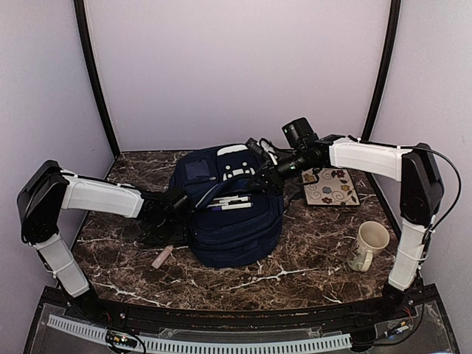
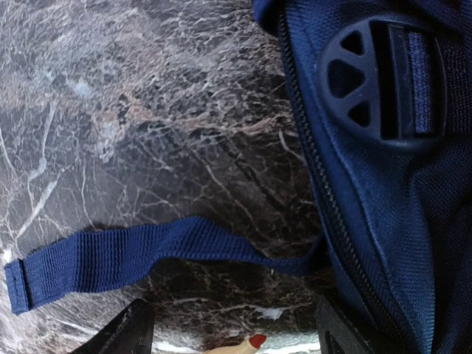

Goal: Pack the student bag
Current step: Move the pencil case to the center of the board, then pick up the pencil case at the center of the board.

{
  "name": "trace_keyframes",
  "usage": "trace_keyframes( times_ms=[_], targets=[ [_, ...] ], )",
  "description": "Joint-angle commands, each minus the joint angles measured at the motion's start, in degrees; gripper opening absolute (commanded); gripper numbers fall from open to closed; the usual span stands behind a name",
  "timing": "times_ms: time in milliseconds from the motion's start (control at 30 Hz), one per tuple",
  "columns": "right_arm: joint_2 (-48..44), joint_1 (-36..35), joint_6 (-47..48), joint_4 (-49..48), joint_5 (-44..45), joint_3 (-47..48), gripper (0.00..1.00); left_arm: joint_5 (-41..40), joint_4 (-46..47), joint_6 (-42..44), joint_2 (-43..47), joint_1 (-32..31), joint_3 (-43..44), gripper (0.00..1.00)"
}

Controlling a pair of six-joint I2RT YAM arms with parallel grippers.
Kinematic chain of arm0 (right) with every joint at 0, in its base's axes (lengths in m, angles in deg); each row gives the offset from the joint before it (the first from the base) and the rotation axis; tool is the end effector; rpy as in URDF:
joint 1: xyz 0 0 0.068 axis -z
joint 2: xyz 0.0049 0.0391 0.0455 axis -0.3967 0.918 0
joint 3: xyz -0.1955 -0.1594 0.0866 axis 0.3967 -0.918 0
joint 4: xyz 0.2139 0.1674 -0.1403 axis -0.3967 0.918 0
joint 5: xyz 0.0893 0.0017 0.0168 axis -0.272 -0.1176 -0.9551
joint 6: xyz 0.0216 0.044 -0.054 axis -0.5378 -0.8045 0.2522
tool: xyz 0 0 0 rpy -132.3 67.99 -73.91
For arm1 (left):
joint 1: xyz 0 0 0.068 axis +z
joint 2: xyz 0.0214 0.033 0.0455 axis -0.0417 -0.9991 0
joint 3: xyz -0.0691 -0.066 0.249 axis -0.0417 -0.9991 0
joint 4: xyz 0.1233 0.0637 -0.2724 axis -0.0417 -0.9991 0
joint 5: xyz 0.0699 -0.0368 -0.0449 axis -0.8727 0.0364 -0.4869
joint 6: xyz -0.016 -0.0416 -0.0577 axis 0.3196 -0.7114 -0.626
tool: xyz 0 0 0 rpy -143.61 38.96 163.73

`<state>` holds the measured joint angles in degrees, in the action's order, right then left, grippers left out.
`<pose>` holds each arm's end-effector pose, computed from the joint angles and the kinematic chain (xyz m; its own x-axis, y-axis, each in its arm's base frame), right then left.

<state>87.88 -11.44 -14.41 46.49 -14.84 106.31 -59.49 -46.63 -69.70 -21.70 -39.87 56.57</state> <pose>0.3628 0.3060 0.2270 -0.4101 -0.4522 -0.7920 -0.9119 0.1872 0.3653 0.2658 -0.2199 0.0884 -0.8905 -0.2534 -0.3779 -0.2338 0.9673 -0.0978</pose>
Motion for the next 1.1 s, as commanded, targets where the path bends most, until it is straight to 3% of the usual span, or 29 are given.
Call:
trace_keyframes(
  times_ms=[0,200,400,533,700,1067],
  targets=[
    [0.2,-0.2,-0.8,-1.7,-3.8,1.0,0.0,-0.7,-1.3,3.2,0.1,0.7,2.4,0.79],
    [0.5,0.0,-0.7,-1.5,-4.1,1.2,0.0,0.0,-9.8,11.8,5.6,0.6,3.9,0.78],
    [0.9,0.0,-0.7,-1.5,-4.6,1.2,0.0,3.9,-10.5,22.7,13.4,0.8,-0.7,0.8],
    [1.1,-0.1,-1.0,-1.7,-5.0,1.3,0.0,9.1,-9.8,28.4,15.3,0.8,-2.1,0.72],
    [1.2,-0.1,-1.4,-1.9,-5.4,1.2,0.0,11.7,-13.2,33.1,12.6,3.2,-0.7,0.61],
    [1.1,0.0,-1.4,-2.1,-5.3,1.0,0.0,12.6,-13.2,34.1,6.6,3.5,0.2,0.56]
  ],
)
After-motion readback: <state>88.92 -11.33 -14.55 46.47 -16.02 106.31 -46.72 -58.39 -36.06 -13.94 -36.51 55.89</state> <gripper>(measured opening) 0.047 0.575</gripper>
